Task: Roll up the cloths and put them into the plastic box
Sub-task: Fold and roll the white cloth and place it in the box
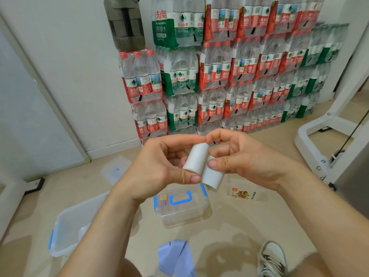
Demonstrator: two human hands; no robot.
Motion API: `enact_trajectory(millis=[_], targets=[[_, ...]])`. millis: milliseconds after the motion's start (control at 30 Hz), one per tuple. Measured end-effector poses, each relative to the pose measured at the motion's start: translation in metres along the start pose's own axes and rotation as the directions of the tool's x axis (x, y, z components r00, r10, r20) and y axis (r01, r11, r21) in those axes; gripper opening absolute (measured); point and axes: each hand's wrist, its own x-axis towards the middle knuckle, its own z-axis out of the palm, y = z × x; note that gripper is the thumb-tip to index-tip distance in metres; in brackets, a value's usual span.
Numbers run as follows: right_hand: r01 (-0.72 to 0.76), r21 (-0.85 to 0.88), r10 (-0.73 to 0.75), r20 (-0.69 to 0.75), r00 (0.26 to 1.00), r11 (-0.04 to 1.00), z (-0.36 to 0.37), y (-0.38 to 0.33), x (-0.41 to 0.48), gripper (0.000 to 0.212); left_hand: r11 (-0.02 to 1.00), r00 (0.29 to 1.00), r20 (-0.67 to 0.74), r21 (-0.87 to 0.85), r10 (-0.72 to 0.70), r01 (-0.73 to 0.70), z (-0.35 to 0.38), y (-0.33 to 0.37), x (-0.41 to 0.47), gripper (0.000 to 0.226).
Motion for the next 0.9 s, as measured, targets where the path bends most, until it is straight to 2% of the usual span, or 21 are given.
enact_trajectory(millis=[233, 400, 633, 900], targets=[[0.011, -0.145, -0.026, -0.101, 0.995, 0.989, 0.006, 0.002, 0.002, 0.033, 0.957, 0.998, -0.055, 0.291, 0.012, 0.004, -0.002, -0.005, 0.001, 0.072], [0.005, -0.07, -0.014, -0.125, 0.992, 0.998, 0.01, 0.002, 0.002, 0.042, 0.908, 0.995, -0.061, 0.416, 0.075, -0.043, 0.005, -0.004, 0.001, 0.072], [-0.063, 0.131, 0.075, -0.09, 0.993, 0.989, 0.01, 0.003, 0.002, 0.052, 0.893, 0.984, -0.009, 0.422, 0.176, -0.156, 0.007, -0.003, 0.0, 0.067], [-0.035, 0.205, 0.065, -0.14, 0.988, 0.978, 0.009, -0.002, 0.001, 0.054, 0.949, 0.99, -0.066, 0.298, 0.125, -0.1, 0.001, -0.003, 0.0, 0.069]])
